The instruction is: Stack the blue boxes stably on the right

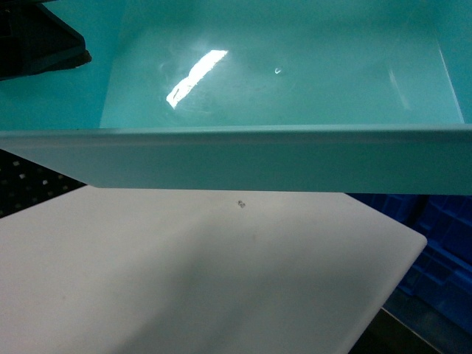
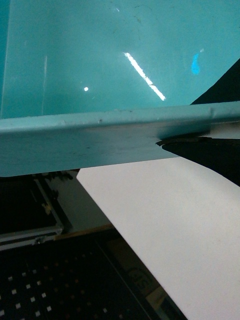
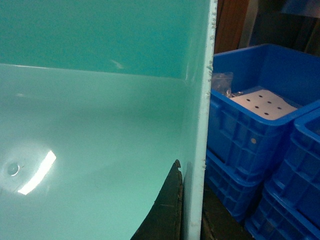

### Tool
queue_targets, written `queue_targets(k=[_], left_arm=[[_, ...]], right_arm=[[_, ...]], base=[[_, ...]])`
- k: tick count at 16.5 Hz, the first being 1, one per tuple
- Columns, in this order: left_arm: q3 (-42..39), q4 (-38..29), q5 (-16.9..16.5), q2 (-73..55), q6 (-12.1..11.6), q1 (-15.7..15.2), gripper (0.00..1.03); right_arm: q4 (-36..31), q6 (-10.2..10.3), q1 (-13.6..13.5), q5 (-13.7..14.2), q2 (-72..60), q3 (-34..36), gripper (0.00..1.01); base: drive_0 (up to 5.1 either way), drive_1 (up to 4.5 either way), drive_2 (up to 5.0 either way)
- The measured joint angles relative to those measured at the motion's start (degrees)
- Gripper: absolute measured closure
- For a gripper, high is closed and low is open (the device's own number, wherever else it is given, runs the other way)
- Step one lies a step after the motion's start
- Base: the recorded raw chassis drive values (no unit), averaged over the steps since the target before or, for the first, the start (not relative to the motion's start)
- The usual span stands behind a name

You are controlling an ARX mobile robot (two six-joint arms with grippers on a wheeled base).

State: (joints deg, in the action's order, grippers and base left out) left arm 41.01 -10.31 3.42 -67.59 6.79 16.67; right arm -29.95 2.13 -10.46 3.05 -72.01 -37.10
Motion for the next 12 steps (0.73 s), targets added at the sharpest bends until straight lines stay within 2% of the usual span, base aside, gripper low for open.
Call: queue_targets(k=[12], left_arm=[[0.0,0.0,0.0,0.0,0.0,0.0,1.01]], right_arm=[[0.1,0.0,0.0,0.0,0.0,0.0,0.99]], base=[[-1.6,-1.58,-1.6]])
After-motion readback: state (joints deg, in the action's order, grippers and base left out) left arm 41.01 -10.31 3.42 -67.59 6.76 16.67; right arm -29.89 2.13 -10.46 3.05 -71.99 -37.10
